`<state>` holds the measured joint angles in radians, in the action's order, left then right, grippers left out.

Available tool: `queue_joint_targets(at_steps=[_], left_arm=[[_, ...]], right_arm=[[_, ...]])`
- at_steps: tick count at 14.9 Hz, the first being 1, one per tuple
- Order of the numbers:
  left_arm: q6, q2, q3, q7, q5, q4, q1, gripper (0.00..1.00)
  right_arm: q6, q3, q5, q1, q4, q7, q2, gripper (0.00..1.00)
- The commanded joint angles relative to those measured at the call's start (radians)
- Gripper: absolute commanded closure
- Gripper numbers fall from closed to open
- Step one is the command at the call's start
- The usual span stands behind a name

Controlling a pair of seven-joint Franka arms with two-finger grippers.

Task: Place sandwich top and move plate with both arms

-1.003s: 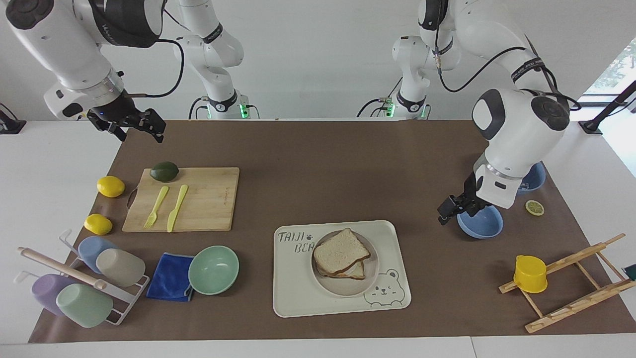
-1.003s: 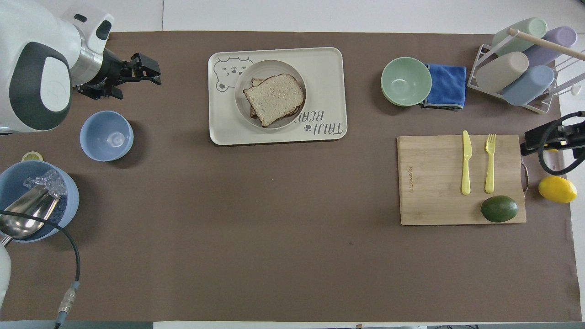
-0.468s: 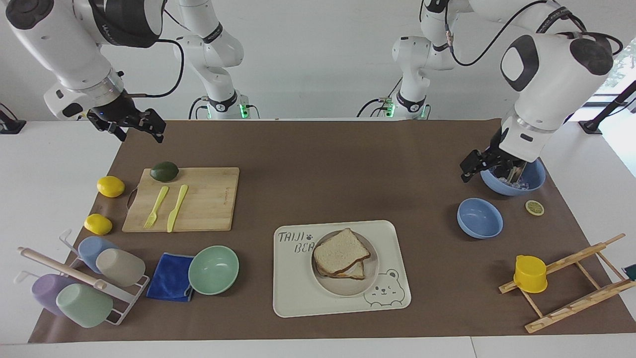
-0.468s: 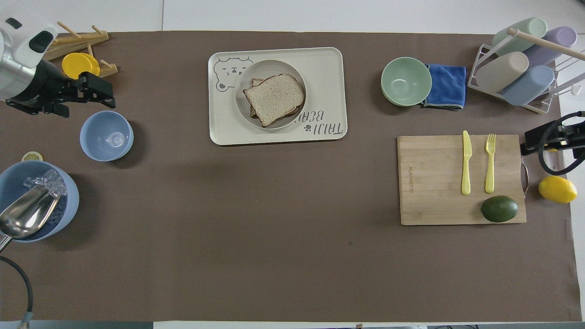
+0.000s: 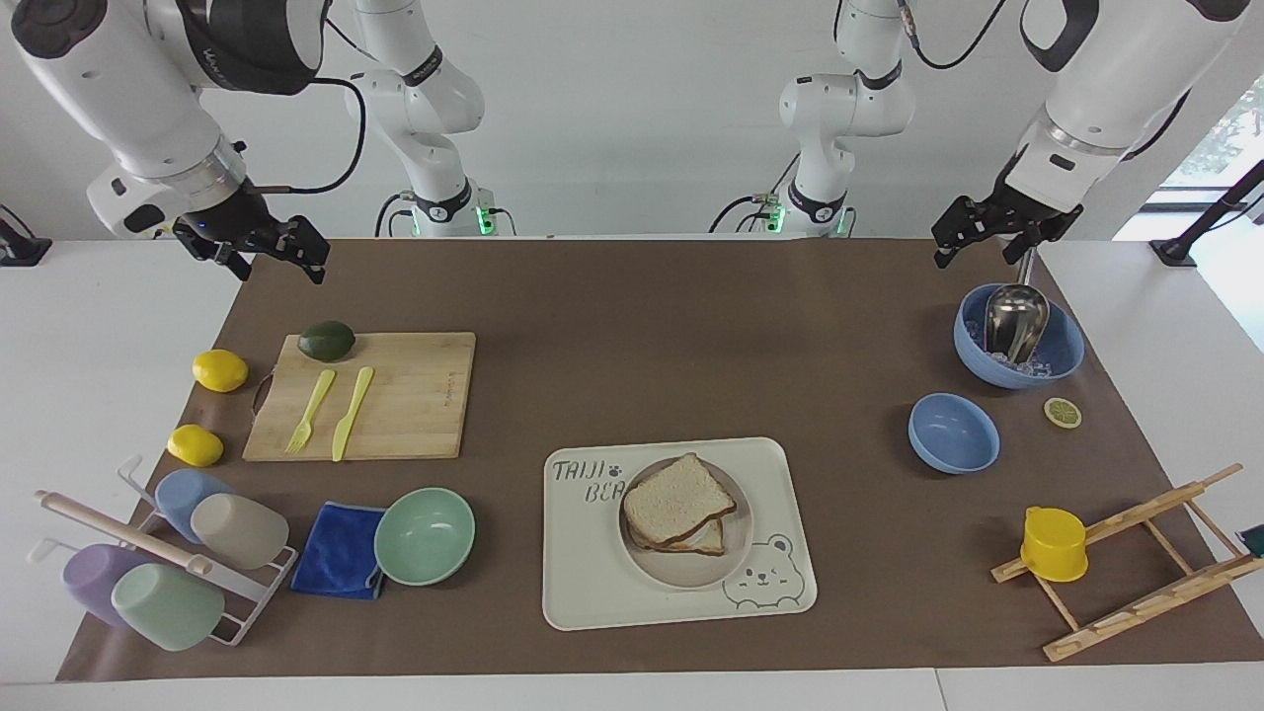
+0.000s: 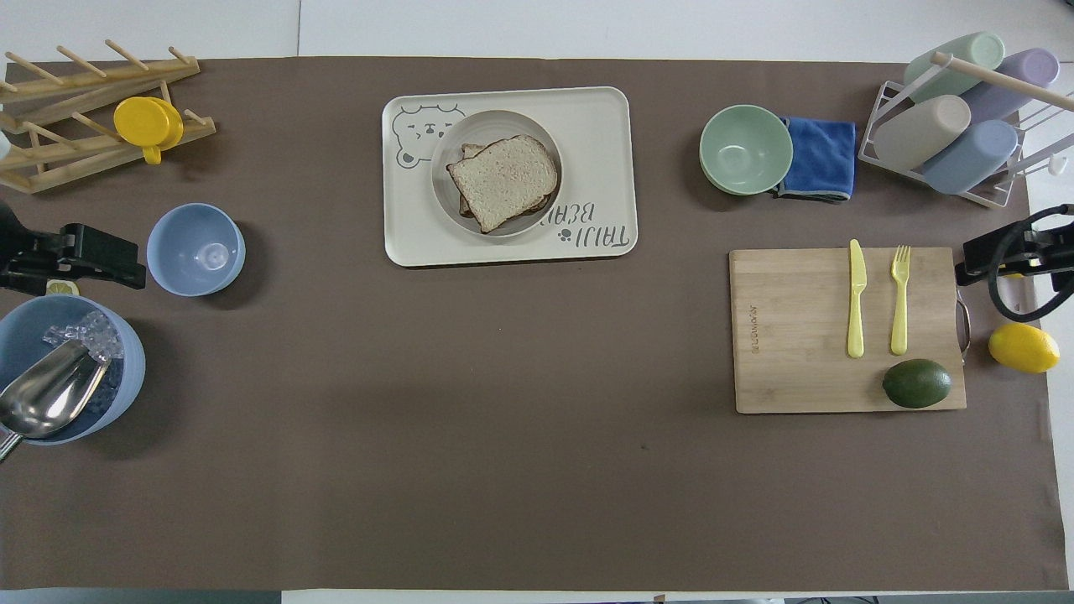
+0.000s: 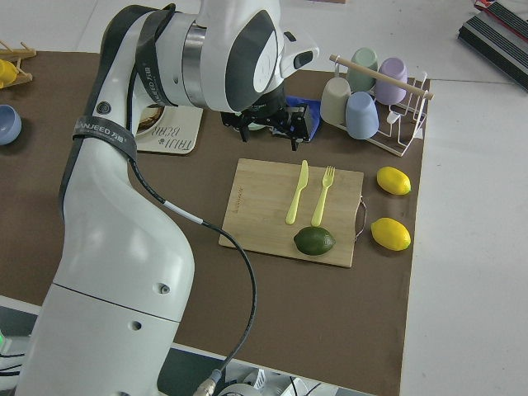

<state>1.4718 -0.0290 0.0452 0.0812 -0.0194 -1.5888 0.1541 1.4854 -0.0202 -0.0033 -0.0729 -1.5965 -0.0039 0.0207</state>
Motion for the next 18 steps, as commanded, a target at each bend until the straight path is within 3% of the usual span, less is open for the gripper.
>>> queue_joint_targets(at_steps=[1,3,6,9,16,18], left_arm=[[0.094,-0.061,-0.007,-0.008,0.024,-0.137,0.012,0.00],[0.110,-0.048,-0.007,-0.009,0.024,-0.119,0.012,0.00],[0.012,0.001,-0.007,-0.011,0.024,0.004,0.010,0.00],[0.039,-0.009,-0.011,-0.003,0.018,-0.022,0.012,0.00],[0.041,-0.012,-0.011,0.002,0.018,-0.022,0.012,0.00],[0.041,-0.012,-0.011,0.002,0.016,-0.020,0.012,0.00]], right_arm=[[-0.023,0.005,0.012,-0.016,-0.016,-0.013,-0.028,0.00],[-0.016,0.005,0.014,-0.015,-0.003,-0.016,-0.031,0.00],[-0.017,0.020,0.009,-0.002,0.003,-0.015,-0.033,0.00],[-0.039,0.023,0.006,-0.001,0.079,-0.022,-0.025,0.00],[-0.063,0.078,0.006,-0.001,0.082,-0.031,-0.031,0.00],[-0.048,0.091,-0.001,0.039,0.084,-0.027,-0.030,0.00]])
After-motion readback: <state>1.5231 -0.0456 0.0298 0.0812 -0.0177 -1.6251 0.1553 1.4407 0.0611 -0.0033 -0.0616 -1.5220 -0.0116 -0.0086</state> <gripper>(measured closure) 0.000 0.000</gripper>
